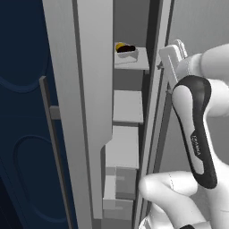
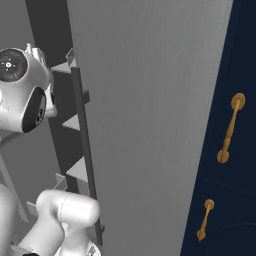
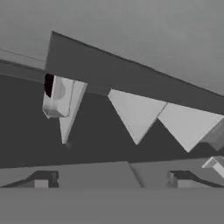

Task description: Take the meat container that has the steak and place it on the second highest rack of the freezer. Then take the vegetable container that has the avocado and lemon and place it on the highest rack of the freezer.

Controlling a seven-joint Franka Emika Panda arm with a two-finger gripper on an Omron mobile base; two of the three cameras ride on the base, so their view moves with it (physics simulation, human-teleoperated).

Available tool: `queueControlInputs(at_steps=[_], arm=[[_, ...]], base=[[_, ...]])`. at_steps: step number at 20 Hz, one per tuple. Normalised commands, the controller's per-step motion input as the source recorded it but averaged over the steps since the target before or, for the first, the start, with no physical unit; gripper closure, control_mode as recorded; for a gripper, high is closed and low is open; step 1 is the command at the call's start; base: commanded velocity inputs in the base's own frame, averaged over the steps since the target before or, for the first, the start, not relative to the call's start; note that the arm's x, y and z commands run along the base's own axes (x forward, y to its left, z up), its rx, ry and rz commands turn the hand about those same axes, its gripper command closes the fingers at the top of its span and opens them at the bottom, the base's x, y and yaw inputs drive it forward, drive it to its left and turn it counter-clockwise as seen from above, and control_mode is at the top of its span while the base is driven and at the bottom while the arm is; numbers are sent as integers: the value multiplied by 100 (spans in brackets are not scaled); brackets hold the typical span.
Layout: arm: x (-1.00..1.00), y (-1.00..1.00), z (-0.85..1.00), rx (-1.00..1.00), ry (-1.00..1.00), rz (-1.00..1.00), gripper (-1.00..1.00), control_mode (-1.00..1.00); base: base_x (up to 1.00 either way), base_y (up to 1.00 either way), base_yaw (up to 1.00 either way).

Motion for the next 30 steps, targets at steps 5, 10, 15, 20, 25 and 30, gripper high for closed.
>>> queueControlInputs(at_steps=[5,10,15,20,25,30], arm=[[-50,-38,-29,-36,29,29,-100,-100],[-61,-19,-8,-43,15,35,-100,-100],[-66,-10,-35,-37,0,38,-100,-100],[-40,-7,-56,-30,1,24,-100,-100],[-3,0,-52,-23,12,8,-100,-100],[0,0,0,0,0,0,-100,100]], base=[[0,0,0],[0,0,0],[0,0,0],[0,0,0],[0,0,0],[-89,-7,5]])
